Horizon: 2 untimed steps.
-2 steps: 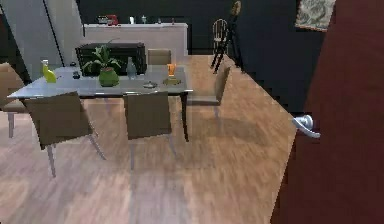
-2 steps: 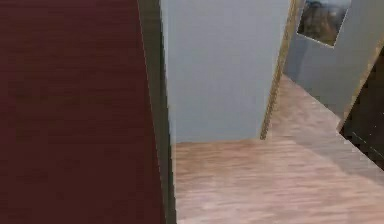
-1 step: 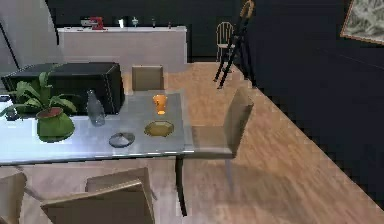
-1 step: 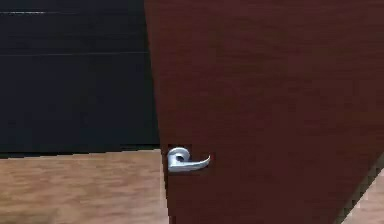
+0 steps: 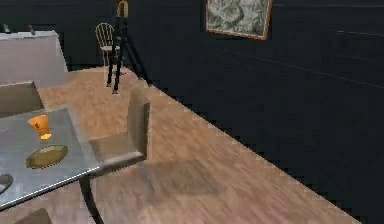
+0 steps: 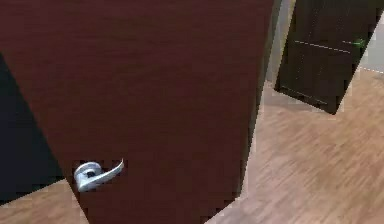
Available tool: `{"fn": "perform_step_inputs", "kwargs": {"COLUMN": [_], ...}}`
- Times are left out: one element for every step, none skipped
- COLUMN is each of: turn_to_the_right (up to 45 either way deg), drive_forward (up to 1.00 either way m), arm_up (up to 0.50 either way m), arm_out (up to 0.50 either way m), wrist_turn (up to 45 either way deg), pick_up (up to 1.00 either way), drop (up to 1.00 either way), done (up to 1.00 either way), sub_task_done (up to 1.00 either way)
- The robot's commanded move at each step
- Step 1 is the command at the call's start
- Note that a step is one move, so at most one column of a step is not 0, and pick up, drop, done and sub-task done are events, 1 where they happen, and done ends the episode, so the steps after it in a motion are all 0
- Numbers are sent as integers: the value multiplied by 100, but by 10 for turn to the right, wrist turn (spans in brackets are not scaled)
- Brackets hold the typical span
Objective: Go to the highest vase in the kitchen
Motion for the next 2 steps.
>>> {"fn": "perform_step_inputs", "kwargs": {"turn_to_the_right": [0,0], "drive_forward": [100,60], "arm_up": [0,0], "arm_out": [0,0], "wrist_turn": [0,0], "pick_up": [0,0], "drop": [0,0], "done": [0,0], "sub_task_done": [0,0]}}
